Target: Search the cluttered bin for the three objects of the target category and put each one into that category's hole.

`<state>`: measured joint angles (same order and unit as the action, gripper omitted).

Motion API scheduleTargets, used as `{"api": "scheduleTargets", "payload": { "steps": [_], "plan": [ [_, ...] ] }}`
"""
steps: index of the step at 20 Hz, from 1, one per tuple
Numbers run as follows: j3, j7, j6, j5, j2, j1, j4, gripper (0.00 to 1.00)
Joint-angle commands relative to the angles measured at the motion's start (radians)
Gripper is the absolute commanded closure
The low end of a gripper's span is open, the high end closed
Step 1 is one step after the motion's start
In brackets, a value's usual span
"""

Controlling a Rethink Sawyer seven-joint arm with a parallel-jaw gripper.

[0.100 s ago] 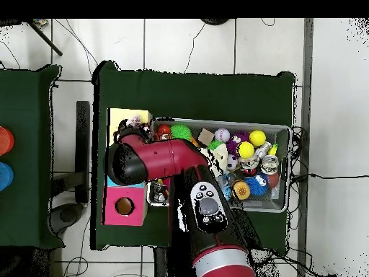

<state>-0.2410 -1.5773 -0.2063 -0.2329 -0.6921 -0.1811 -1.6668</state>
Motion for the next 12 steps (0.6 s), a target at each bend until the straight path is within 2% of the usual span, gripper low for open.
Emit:
{"api": "scheduleTargets", "payload": {
  "steps": [1, 12],
  "plan": [
    [0.02, -0.102, -0.114, 0.009, 0.067, -0.024, 0.016, 0.0],
    [0.01, -0.092, -0.112, 0.007, 0.065, -0.028, 0.011, 0.0]
  ]
}}
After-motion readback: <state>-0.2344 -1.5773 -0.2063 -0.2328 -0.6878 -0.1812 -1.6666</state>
